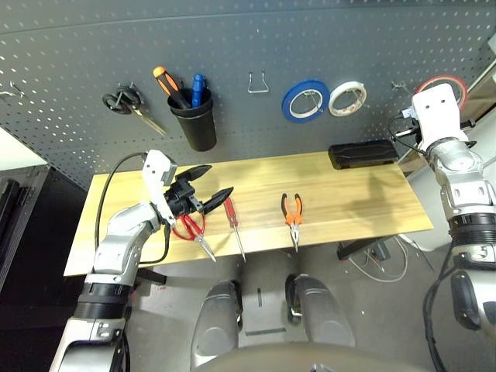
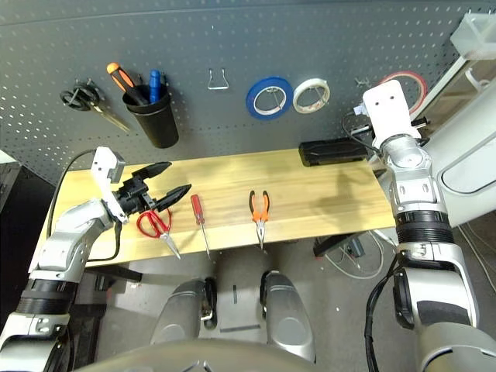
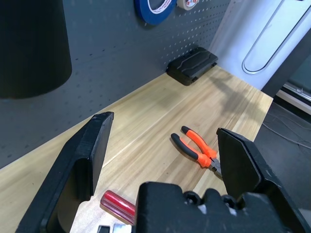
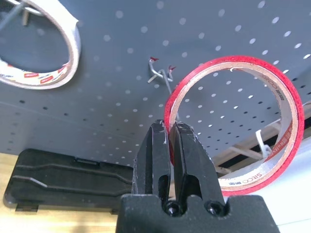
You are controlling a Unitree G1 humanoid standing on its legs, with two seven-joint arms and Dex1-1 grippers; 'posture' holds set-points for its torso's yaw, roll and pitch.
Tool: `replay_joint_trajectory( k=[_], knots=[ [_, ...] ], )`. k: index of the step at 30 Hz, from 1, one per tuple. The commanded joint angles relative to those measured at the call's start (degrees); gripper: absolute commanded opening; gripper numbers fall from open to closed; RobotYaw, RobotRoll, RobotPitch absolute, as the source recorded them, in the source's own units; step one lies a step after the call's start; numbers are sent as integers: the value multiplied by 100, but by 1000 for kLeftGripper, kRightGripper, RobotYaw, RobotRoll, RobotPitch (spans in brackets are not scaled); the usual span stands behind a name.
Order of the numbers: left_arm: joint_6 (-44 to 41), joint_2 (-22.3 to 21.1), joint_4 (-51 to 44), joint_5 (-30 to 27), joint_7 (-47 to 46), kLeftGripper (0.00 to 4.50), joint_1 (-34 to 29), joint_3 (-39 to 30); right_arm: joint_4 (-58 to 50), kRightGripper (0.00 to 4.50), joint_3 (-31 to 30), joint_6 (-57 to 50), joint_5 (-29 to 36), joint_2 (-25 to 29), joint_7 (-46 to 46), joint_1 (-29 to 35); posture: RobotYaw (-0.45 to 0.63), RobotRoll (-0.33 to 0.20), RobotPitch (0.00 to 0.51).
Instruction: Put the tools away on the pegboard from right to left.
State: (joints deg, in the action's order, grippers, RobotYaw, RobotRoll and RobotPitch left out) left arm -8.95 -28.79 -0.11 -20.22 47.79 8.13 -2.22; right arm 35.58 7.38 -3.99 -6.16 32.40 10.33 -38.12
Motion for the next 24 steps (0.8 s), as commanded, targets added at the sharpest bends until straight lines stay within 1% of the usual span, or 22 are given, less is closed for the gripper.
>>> replay_joint_trajectory(
  k=[1, 5, 9, 13, 18, 23, 24],
  knots=[
    [31, -66, -378, -139, 66, 4500, -161, -130, 803, 17, -69, 378, -25, 90, 89, -304, -25, 0, 77],
    [-100, -119, -826, -510, -69, 4500, -213, -573, 1621, 17, -154, 722, -78, 115, 141, -655, -16, 0, 79],
    [-457, -306, -1143, -904, -45, 4500, -138, -876, 2263, 17, -213, 974, -81, 65, 195, -942, -4, 0, 79],
    [-639, -371, -1209, -1041, -69, 4500, 69, -907, 2762, 17, -300, 1158, -126, -42, 143, -1188, -3, 0, 78],
    [-731, -233, -1161, -1085, -125, 4500, 358, -798, 3277, 17, -366, 1246, -183, -217, 39, -1535, -6, 0, 81],
    [-788, -114, -1220, -1061, -123, 4500, 370, -664, 3599, 17, -405, 1220, -212, -334, -89, -1749, 0, 0, 83],
    [-790, -106, -1231, -1059, -127, 4500, 364, -661, 3622, 607, -402, 1228, -198, -353, -67, -1766, -2, 0, 83]
  ],
)
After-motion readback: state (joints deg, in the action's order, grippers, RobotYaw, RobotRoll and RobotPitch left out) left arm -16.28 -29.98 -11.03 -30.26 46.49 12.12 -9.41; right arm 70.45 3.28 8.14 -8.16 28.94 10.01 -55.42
